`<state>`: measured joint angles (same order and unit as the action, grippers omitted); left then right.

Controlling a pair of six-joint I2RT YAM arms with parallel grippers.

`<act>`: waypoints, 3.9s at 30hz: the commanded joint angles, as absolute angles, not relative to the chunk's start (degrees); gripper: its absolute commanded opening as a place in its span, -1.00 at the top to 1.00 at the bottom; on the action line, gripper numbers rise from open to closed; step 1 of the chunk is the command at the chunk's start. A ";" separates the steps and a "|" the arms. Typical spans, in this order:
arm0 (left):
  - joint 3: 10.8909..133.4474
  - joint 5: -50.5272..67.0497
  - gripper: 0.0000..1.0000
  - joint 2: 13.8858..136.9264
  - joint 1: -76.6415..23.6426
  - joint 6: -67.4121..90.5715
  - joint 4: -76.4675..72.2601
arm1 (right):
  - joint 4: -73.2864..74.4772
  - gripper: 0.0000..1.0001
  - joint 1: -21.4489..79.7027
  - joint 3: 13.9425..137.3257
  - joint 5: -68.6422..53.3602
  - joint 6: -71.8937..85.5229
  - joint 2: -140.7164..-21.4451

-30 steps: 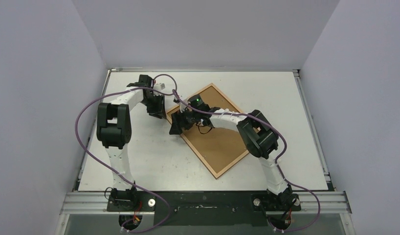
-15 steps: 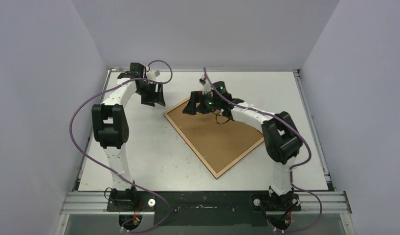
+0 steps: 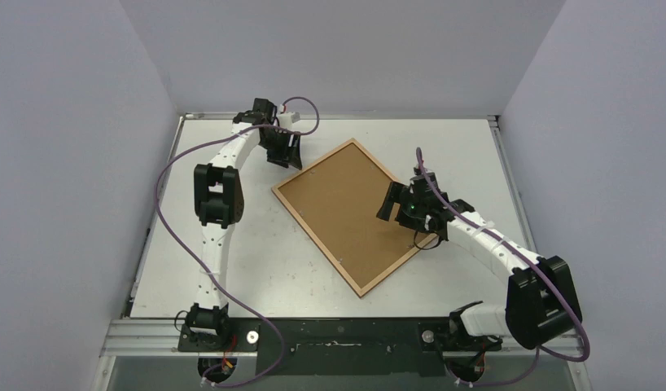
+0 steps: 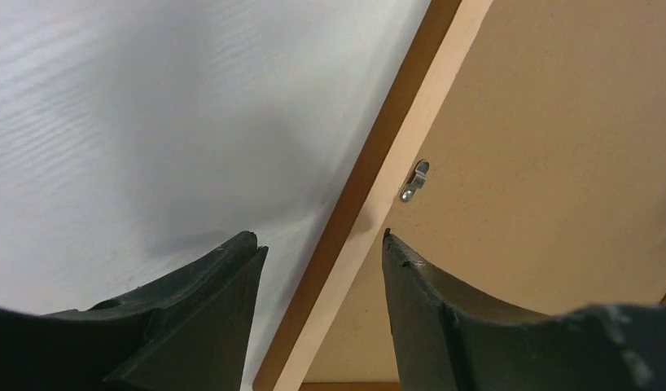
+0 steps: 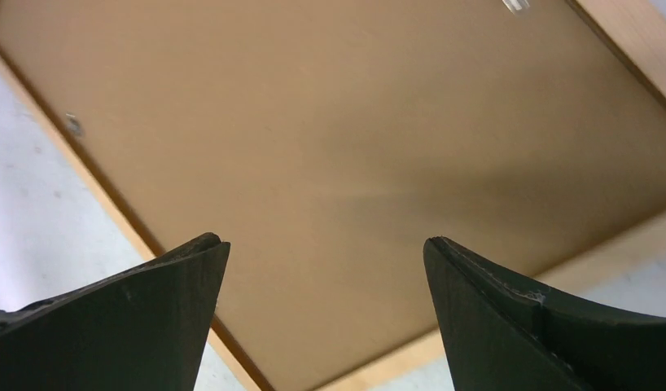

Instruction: Put the photo into the frame

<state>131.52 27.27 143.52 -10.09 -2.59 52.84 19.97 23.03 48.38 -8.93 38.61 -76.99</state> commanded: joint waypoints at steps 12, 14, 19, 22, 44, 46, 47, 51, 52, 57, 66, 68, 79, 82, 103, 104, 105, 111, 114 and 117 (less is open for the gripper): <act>122.03 26.49 0.40 139.66 -10.00 -3.36 48.84 | 28.74 -0.90 21.31 39.85 -7.07 45.82 -69.52; 119.69 26.86 0.44 138.60 -9.64 -3.22 48.07 | 29.92 -0.90 20.87 40.09 -6.53 45.71 -69.53; 111.88 27.69 0.51 134.94 -8.25 -2.76 45.54 | 30.06 -0.91 19.39 38.64 -7.24 46.01 -68.84; 107.39 27.91 0.53 132.75 -7.59 -2.79 43.86 | 30.49 -0.91 19.16 37.88 -7.55 46.14 -69.02; 81.37 34.12 0.67 117.58 -7.35 -5.66 41.17 | 13.11 -0.92 13.85 52.43 -9.66 41.92 -86.44; 79.67 34.31 0.66 116.62 -7.80 -6.69 41.75 | 12.78 -0.92 13.41 55.52 -9.62 41.02 -89.48; 78.76 34.38 0.66 116.00 -8.07 -7.28 42.03 | 12.61 -0.92 13.23 56.91 -9.74 40.51 -90.99; 73.95 35.23 0.65 112.63 -8.65 -9.06 42.64 | 12.94 -0.92 12.80 62.38 -10.68 38.38 -97.68; 73.09 35.47 0.63 111.92 -8.73 -9.50 42.88 | 12.55 -0.92 12.72 63.12 -10.93 37.91 -98.97; 69.14 36.00 0.58 108.93 -9.31 -10.36 43.45 | 12.27 -0.92 12.38 68.18 -10.32 36.32 -103.94; 71.15 38.90 0.43 104.69 -7.02 -9.84 47.52 | 17.09 -0.93 13.85 72.98 1.05 34.44 -96.06; 71.98 40.08 0.42 104.55 -5.93 -9.04 47.57 | 16.44 -0.93 16.76 71.77 0.95 35.68 -94.66; 69.45 42.36 0.55 109.51 -4.42 3.61 34.37 | -2.89 -0.87 32.91 65.80 -14.74 49.10 -100.04; 68.99 41.15 0.60 110.29 -4.14 5.08 32.60 | -6.54 -0.81 35.65 67.45 -18.22 51.24 -104.12; 66.57 39.14 0.50 108.19 -1.66 2.90 31.17 | -12.11 -0.71 42.77 77.10 -23.33 54.45 -117.55; 66.49 38.80 0.50 108.68 -1.73 2.97 30.87 | -11.92 -0.71 42.86 77.44 -23.37 54.41 -117.79; 66.24 38.59 0.50 108.91 -1.82 3.11 30.40 | -11.83 -0.71 42.93 77.59 -23.38 54.34 -118.03; 66.48 38.99 0.56 110.83 -2.04 4.03 29.36 | -11.37 -0.71 43.49 78.59 -23.76 54.52 -119.86; 66.42 39.17 0.61 111.44 -2.02 4.17 29.41 | -11.78 -0.70 43.85 79.15 -24.24 54.98 -120.89; 66.19 39.26 0.64 111.62 -2.02 4.28 29.36 | -12.13 -0.70 44.26 79.72 -24.73 55.36 -121.73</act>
<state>66.13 39.94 110.19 -1.80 4.58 32.14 -9.72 43.24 76.99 -23.55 54.81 -120.53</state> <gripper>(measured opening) 0.190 0.853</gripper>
